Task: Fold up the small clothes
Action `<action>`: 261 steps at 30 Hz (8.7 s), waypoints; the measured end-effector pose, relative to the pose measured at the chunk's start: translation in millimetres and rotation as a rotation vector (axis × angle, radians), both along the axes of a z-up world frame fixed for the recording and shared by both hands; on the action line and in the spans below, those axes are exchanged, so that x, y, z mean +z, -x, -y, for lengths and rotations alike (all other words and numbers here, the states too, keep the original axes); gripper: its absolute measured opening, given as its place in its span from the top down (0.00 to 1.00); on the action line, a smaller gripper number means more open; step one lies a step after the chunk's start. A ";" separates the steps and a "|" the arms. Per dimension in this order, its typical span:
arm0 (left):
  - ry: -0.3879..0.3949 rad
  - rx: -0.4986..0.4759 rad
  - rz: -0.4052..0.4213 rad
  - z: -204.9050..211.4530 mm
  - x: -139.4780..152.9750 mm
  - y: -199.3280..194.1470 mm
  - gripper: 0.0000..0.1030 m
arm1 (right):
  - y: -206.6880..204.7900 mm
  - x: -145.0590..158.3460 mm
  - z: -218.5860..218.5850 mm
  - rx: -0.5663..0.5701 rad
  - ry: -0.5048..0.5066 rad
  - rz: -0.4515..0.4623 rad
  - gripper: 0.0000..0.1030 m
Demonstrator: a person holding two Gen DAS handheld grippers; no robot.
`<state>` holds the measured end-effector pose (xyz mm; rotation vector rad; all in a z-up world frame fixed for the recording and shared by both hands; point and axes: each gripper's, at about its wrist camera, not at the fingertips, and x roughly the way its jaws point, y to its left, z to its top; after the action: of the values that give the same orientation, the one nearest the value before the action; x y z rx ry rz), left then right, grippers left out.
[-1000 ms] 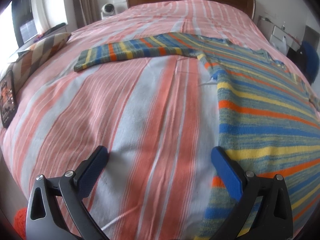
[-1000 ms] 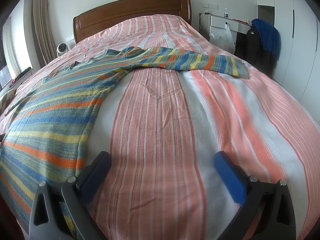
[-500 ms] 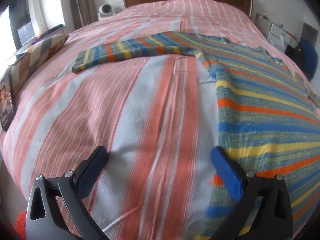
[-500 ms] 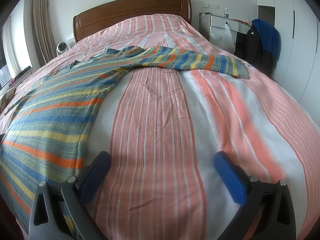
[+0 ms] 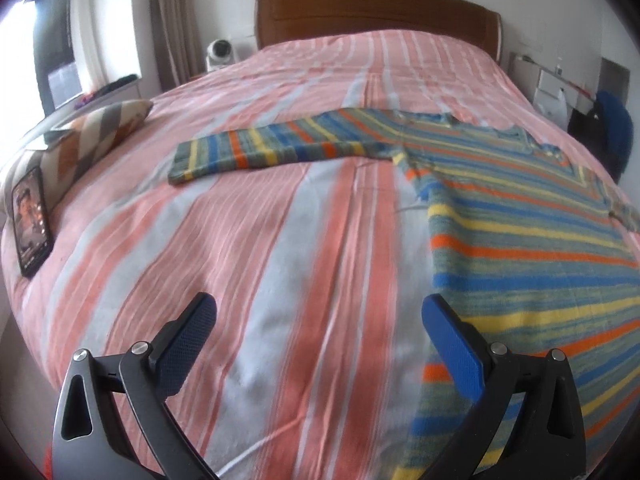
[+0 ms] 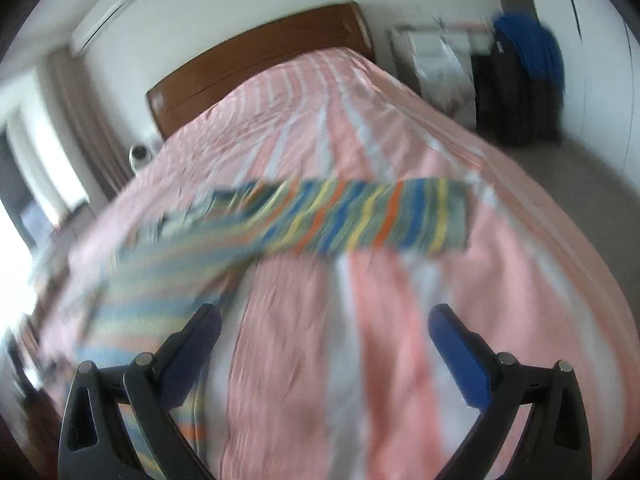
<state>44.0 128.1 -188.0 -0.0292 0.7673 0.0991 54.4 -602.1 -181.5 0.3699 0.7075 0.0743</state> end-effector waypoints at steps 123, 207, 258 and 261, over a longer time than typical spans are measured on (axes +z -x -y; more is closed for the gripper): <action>-0.028 0.065 -0.065 -4.9 -24.6 -14.8 0.00 | -10.5 -50.3 -26.9 -0.004 0.029 -0.124 0.31; -0.048 0.060 -0.076 -0.7 -26.5 -15.1 0.00 | 24.6 -84.9 -56.2 -0.048 0.291 -0.038 0.16; 0.043 -0.448 -0.233 191.4 89.8 -224.8 0.27 | 26.2 -84.4 -55.2 -0.052 0.296 -0.028 0.16; 0.044 -0.352 -0.252 153.5 71.5 -233.6 0.19 | 26.5 -84.2 -55.8 -0.051 0.295 -0.026 0.15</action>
<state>277.6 -25.4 -116.4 0.0777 1.0154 -0.2534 27.9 -546.3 -265.6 0.1060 0.7227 -0.0828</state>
